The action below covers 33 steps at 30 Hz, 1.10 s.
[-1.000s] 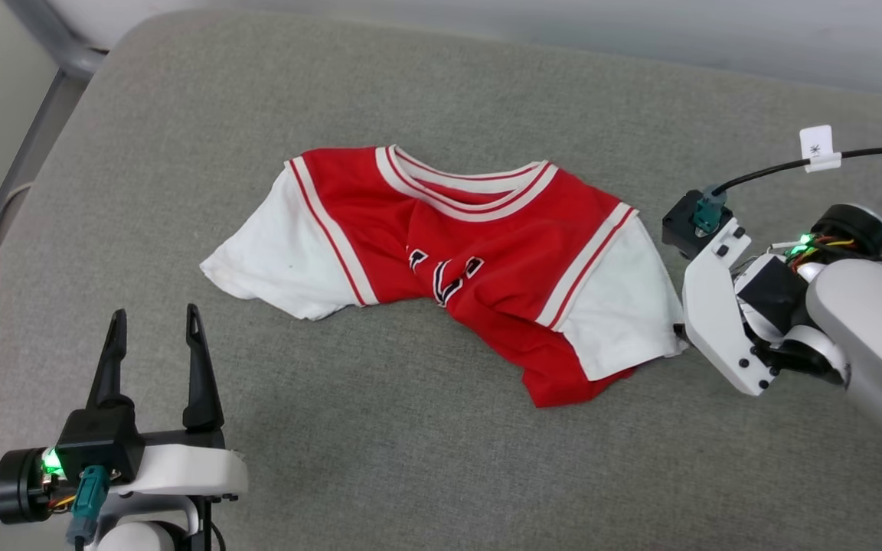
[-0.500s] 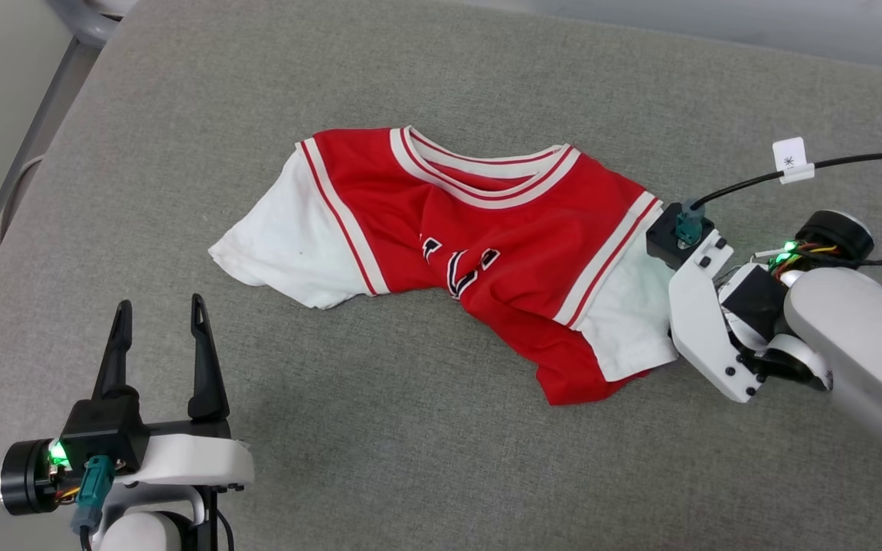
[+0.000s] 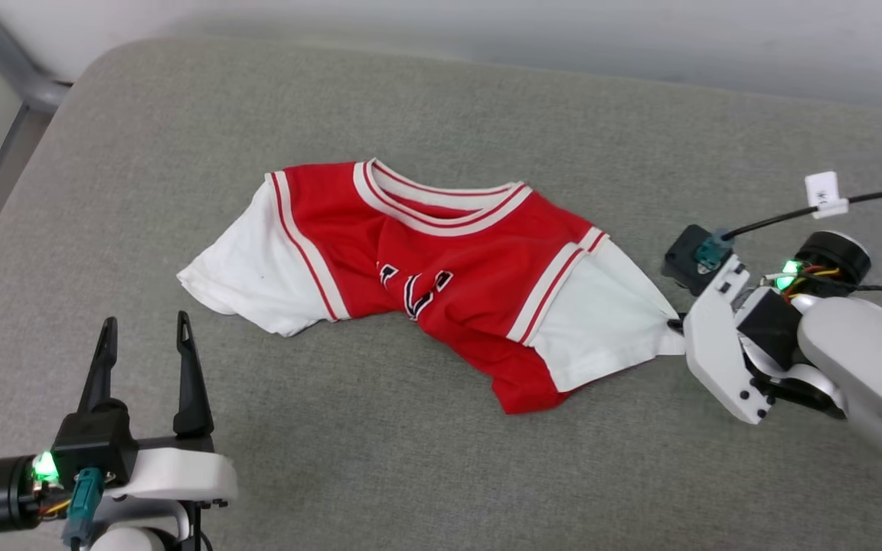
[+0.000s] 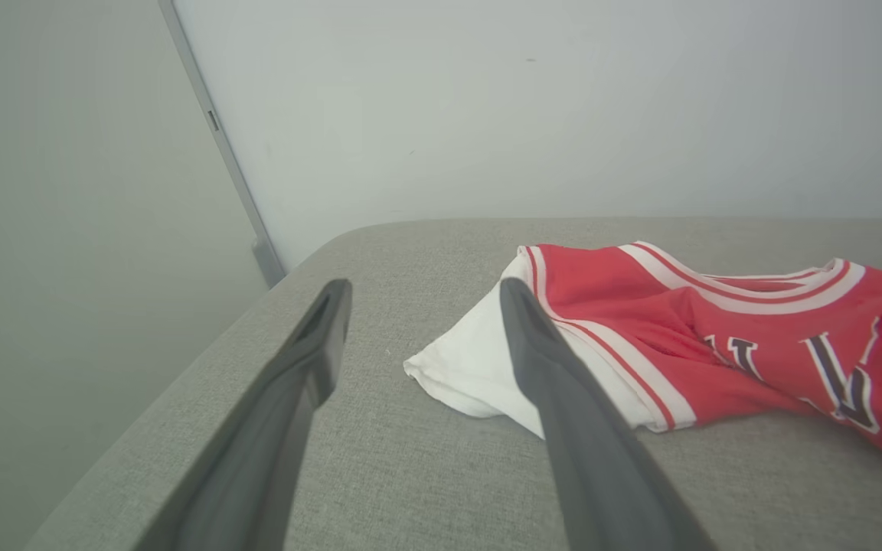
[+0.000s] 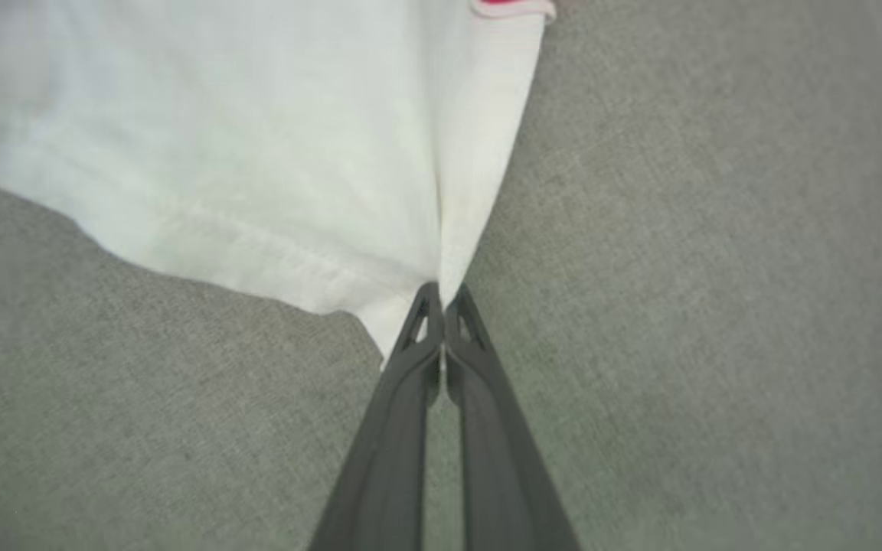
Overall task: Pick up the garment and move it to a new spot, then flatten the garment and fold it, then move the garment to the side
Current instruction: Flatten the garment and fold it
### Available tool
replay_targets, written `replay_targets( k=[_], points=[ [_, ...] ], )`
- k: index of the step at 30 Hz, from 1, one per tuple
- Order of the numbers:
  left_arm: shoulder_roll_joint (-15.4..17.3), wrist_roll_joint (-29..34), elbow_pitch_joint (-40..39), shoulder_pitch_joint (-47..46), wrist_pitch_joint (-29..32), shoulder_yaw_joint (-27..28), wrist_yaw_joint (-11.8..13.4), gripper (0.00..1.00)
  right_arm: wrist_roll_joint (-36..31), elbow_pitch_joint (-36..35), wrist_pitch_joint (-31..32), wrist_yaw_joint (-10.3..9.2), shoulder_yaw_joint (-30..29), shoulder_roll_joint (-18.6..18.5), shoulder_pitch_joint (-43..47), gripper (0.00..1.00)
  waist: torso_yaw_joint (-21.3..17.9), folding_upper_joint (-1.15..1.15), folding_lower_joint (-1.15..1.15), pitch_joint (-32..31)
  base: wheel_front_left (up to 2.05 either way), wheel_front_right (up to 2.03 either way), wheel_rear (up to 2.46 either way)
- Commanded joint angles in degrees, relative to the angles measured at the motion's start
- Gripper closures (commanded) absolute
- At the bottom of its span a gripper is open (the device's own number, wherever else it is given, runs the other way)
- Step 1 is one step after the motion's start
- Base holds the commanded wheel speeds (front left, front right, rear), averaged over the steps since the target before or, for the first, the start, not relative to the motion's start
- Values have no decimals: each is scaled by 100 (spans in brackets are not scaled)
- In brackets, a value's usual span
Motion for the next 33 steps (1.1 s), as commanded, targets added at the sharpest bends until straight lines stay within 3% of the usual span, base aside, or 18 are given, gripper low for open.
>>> replay_targets(
  k=[1,10,17,23,33],
  points=[
    [29,24,0,103,-12,19,-2,0,37,-37,-58,-4,-6,-33,114,100,-131,0,0,-128,0,0,0],
    [69,42,-68,304,-12,59,11,0,231,-335,-405,-5,-343,-962,618,100,-409,0,0,-298,0,0,0],
    [85,52,-109,233,-12,0,-18,0,315,146,-259,-5,-815,-1516,962,100,-375,0,0,-159,0,0,0],
    [77,37,-74,66,-12,-67,-37,0,333,942,-216,-5,-1230,-1350,1058,100,-239,0,0,92,0,0,0],
    [121,18,17,-38,-12,-41,-5,0,186,1890,-302,-1,-1414,-577,1113,100,-123,0,0,251,0,0,0]
  ],
)
